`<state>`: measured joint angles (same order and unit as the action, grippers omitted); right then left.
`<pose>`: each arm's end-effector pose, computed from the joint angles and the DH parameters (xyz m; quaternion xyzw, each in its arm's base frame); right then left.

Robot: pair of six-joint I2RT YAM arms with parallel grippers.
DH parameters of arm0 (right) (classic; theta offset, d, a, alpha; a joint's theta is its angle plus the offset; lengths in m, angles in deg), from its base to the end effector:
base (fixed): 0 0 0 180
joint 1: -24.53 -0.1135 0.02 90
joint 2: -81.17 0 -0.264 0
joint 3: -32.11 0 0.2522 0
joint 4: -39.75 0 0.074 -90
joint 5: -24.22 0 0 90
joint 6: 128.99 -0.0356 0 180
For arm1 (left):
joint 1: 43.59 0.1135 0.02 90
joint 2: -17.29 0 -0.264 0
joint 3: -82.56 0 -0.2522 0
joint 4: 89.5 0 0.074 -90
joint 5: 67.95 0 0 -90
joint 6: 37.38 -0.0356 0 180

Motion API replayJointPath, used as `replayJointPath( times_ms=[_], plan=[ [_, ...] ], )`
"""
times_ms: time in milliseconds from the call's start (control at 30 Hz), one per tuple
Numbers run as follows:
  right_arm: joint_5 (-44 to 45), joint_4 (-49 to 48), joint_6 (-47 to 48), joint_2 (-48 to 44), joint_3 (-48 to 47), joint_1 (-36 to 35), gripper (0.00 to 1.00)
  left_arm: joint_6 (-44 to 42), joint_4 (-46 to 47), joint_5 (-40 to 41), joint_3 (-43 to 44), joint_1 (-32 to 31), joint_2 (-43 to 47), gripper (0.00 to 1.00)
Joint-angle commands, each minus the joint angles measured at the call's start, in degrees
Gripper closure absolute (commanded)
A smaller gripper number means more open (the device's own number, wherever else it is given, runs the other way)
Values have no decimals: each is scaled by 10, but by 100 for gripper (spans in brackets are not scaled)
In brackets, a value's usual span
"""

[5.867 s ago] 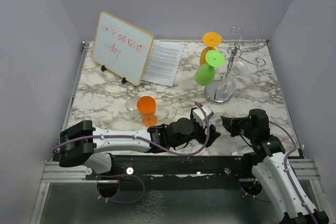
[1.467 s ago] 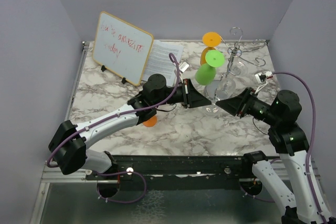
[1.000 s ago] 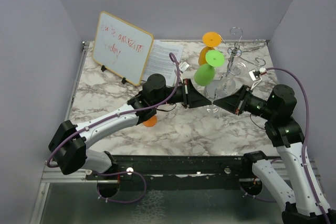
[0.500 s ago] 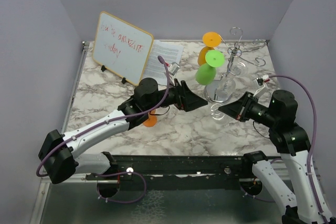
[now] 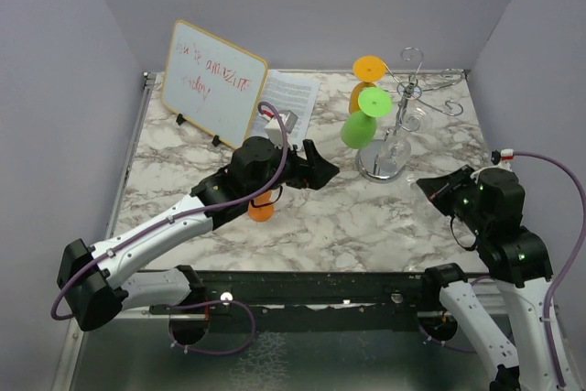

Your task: Place the wine glass upside down on the wine glass rack

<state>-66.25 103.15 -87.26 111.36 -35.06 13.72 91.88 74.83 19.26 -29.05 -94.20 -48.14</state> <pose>0.0898 0.0174 0.3492 0.2709 0.8057 0.2628 0.4566 0.1693 -0.2090 0.3425 0.0923 0.7755 -0.4544 0.4285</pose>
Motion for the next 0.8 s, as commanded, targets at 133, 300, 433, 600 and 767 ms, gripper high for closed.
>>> replayJointPath(
  times_ms=[133, 300, 433, 600, 767],
  plan=[
    [229, -71, 3, 17, 18, -1, 99, -25, -46, 56, 13, 3, -4, 16],
    [297, -144, 26, 49, 25, -1, 99, -8, -27, 22, 1, 3, -15, 16],
    [334, -213, 62, 78, 44, 0, 99, 3, -24, 6, -7, 3, -19, 16],
    [364, -347, 132, 125, 59, 1, 99, 0, -27, 1, -9, 4, -16, 16],
    [359, -394, 160, 145, 66, 19, 99, 3, -30, 8, -19, 4, -5, 16]
  ],
)
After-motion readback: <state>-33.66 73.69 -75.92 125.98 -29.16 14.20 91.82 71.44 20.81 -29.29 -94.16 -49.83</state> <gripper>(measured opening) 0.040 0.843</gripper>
